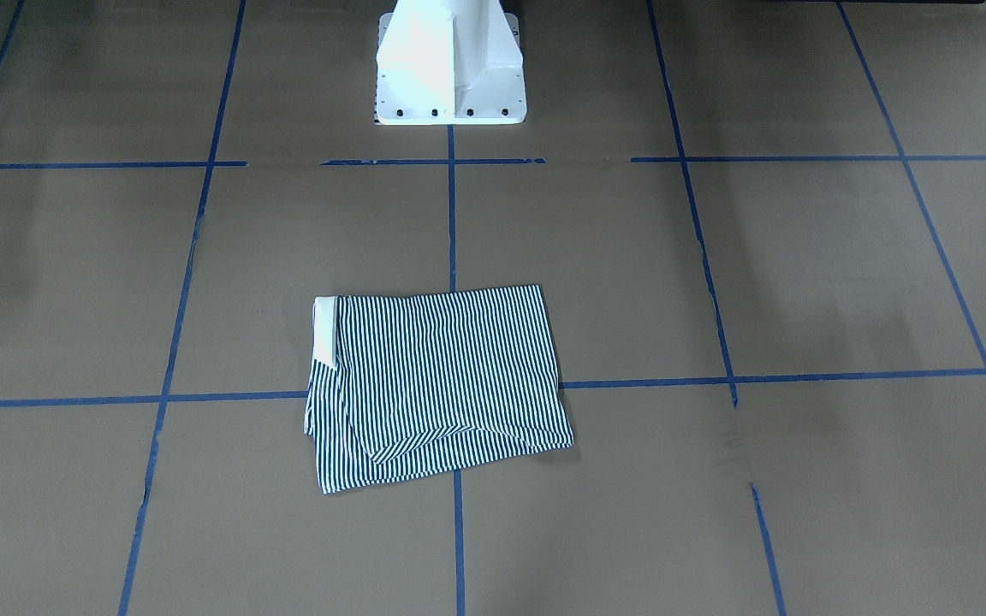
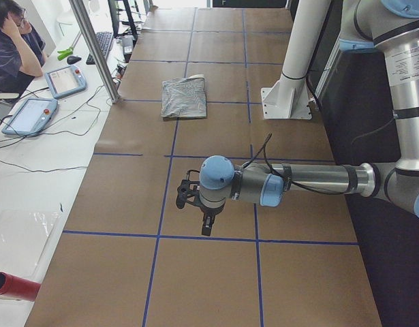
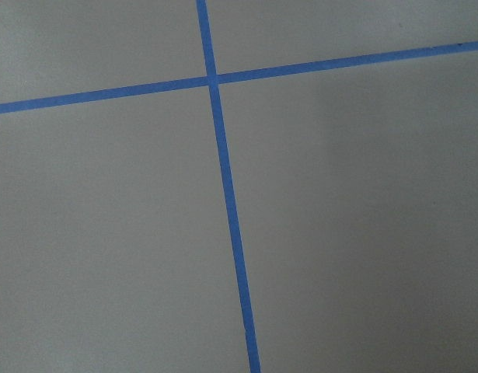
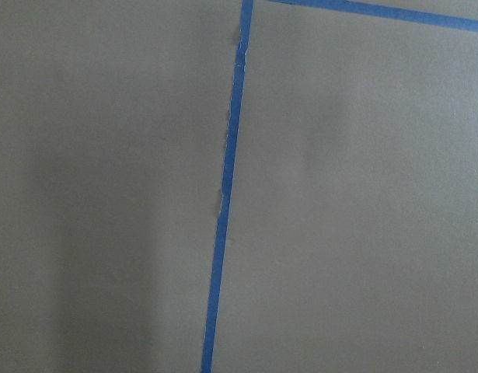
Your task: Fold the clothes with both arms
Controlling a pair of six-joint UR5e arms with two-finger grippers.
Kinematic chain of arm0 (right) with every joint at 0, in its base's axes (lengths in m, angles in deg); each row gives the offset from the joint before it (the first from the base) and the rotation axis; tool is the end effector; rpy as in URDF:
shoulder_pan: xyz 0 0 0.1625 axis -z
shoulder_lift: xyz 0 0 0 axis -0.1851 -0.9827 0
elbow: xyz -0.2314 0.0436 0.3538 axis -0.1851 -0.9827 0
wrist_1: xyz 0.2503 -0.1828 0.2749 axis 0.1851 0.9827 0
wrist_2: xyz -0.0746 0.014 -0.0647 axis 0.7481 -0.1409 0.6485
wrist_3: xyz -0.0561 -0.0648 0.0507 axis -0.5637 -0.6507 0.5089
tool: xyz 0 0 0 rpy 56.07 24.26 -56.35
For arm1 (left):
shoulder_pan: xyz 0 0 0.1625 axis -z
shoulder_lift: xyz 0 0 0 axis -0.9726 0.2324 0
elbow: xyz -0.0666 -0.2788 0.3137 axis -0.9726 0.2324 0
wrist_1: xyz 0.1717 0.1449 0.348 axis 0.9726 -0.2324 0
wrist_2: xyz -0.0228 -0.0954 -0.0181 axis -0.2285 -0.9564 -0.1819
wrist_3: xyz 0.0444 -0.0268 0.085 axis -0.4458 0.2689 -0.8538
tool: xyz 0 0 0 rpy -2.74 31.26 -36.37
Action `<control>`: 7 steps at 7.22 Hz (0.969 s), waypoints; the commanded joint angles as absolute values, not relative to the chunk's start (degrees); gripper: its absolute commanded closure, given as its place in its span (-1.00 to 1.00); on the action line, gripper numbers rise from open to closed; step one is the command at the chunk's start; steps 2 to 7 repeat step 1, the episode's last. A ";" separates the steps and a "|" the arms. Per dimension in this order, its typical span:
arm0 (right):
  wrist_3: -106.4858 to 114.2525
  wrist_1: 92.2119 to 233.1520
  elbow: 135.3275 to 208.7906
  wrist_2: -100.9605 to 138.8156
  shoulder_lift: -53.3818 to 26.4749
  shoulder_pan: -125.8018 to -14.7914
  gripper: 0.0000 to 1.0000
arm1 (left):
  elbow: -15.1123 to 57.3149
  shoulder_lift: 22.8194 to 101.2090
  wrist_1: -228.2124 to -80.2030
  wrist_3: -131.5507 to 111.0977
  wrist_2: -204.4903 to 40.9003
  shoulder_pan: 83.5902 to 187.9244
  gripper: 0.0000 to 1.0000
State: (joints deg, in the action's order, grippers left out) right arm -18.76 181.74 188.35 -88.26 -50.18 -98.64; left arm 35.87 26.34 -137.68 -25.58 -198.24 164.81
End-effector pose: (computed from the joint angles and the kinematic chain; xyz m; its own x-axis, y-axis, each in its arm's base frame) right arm 0.0561 -0.3685 0.6331 0.7563 -0.0985 0.6467 0.1170 0.9930 0.0145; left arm -0.0476 -0.3854 0.6225 0.6651 0.1526 -0.7310 -0.0373 0.9845 0.1715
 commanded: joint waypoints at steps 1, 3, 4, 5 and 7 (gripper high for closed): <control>-18.77 181.74 187.87 -88.57 -50.26 -98.64 -1.00 | 35.86 26.25 -137.68 -25.66 -198.25 164.80 -1.00; -18.77 181.74 187.87 -88.57 -50.26 -98.64 -1.00 | 35.86 26.25 -137.68 -25.66 -198.25 164.80 -1.00; -18.77 181.74 187.87 -88.57 -50.26 -98.64 -1.00 | 35.86 26.25 -137.68 -25.66 -198.25 164.80 -1.00; -18.77 181.74 187.87 -88.57 -50.26 -98.64 -1.00 | 35.86 26.25 -137.68 -25.66 -198.25 164.80 -1.00; -18.77 181.74 187.87 -88.57 -50.26 -98.64 -1.00 | 35.86 26.25 -137.68 -25.66 -198.25 164.80 -1.00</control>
